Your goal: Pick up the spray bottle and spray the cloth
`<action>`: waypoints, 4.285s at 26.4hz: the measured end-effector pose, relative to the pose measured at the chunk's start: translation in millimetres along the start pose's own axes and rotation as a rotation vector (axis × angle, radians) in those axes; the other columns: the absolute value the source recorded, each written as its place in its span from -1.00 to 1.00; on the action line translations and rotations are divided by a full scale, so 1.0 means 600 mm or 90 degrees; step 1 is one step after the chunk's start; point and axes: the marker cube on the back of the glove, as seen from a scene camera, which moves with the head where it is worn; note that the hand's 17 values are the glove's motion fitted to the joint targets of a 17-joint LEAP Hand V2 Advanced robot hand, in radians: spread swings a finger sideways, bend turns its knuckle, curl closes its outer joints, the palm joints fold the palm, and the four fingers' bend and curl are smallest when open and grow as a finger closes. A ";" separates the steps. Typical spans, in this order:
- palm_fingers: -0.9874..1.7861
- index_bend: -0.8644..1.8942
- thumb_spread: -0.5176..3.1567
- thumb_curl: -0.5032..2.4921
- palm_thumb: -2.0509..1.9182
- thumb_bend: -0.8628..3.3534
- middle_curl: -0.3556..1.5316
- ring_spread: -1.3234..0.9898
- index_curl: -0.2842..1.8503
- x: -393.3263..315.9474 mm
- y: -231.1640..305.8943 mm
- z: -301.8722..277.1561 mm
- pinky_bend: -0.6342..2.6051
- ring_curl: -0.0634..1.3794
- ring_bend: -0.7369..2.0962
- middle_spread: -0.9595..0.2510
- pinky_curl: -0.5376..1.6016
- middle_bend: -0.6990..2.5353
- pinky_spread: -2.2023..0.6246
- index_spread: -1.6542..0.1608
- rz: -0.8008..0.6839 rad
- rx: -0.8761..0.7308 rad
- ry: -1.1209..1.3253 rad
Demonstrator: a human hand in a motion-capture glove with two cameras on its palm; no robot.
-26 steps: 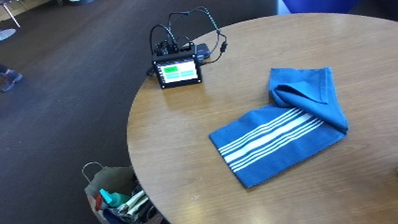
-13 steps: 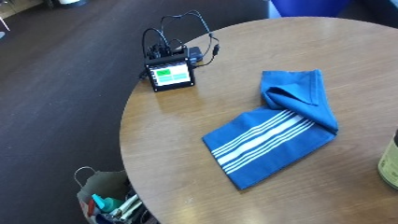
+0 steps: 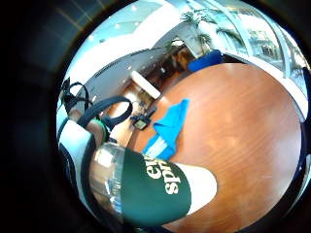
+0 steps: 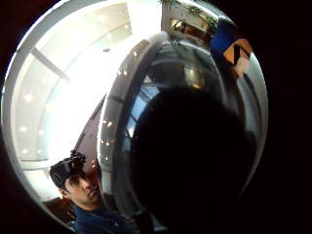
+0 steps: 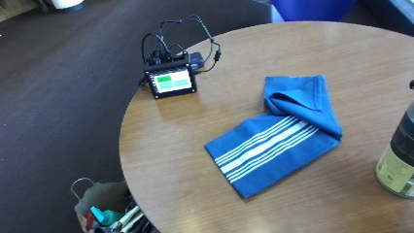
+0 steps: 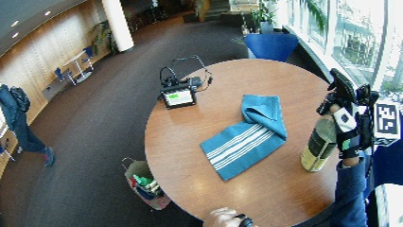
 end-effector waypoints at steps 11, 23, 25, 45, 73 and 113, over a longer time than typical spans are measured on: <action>0.71 -0.14 -0.41 -0.25 0.50 -0.59 -0.13 -0.07 -0.39 0.016 -0.009 -0.035 -0.34 -0.35 -0.03 0.28 -0.17 -0.19 0.36 0.52 -0.034 0.005 0.040; 0.71 -0.16 -0.42 -0.21 0.50 -0.60 -0.12 -0.07 -0.33 -0.023 -0.052 0.012 -0.34 -0.33 -0.02 0.28 -0.16 -0.19 0.35 0.52 0.016 -0.246 0.274; 0.70 -0.16 -0.42 -0.21 0.50 -0.60 -0.12 -0.07 -0.32 -0.022 -0.058 0.032 -0.34 -0.33 -0.02 0.28 -0.16 -0.19 0.35 0.52 0.042 -0.298 0.321; 0.72 -0.19 -0.29 -0.22 0.46 -0.60 -0.11 -0.07 -0.26 0.033 -0.137 0.193 -0.35 -0.32 -0.01 0.29 -0.16 -0.17 0.36 0.53 -0.030 -0.873 0.881; 0.72 -0.20 -0.21 -0.24 0.45 -0.60 -0.11 -0.06 -0.22 0.010 -0.122 0.145 -0.35 -0.32 -0.01 0.29 -0.15 -0.17 0.36 0.53 0.008 -0.819 0.634; 0.50 -0.25 -0.21 -0.27 0.40 -0.63 -0.14 -0.02 -0.22 -0.213 0.012 0.578 -0.39 -0.36 -0.08 0.38 -0.16 -0.22 0.43 0.52 -0.132 -0.481 -0.130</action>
